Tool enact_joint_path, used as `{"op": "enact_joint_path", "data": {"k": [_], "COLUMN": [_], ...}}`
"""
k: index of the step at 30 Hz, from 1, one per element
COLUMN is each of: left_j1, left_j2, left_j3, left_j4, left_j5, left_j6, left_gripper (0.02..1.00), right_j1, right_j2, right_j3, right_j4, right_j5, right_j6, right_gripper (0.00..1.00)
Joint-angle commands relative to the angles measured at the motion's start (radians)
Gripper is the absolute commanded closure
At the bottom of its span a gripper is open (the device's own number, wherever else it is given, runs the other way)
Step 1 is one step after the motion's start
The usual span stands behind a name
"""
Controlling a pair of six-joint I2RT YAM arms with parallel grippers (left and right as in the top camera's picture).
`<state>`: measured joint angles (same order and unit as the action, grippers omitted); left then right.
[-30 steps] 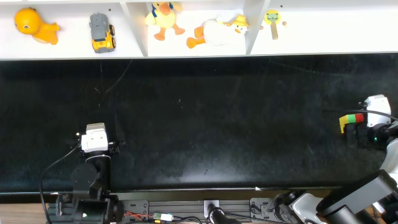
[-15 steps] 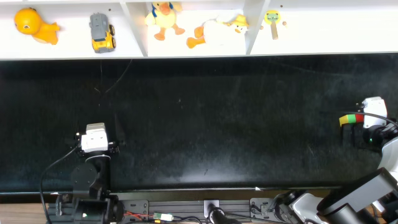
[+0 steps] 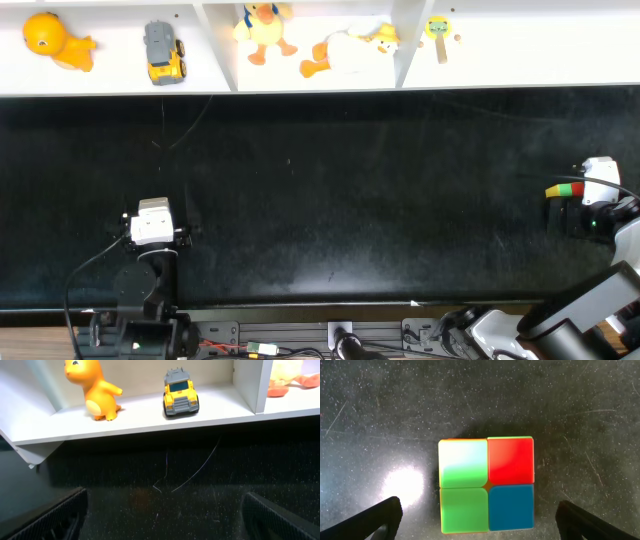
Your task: Store Toys
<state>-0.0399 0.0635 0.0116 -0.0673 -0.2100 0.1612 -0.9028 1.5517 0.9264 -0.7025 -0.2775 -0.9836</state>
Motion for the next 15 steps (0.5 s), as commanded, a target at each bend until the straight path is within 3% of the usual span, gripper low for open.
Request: {"op": "enact_joint_path", "data": {"k": [1, 15], "left_j1": [-0.007, -0.007], "left_j2": [-0.010, -0.010], "left_j3": [-0.004, -0.004], "left_j4": [-0.002, -0.002], "left_j5": [0.010, 0.010], "left_j6": [0.014, 0.014], "left_gripper": [0.020, 0.020], "right_j1": [-0.001, -0.001], "right_j2": [0.013, 0.019], "right_j3": [-0.010, -0.011], "right_j4": [0.005, 0.008], "right_j5": [-0.026, -0.062], "right_j6": [0.019, 0.051], "right_gripper": [0.003, 0.062]}}
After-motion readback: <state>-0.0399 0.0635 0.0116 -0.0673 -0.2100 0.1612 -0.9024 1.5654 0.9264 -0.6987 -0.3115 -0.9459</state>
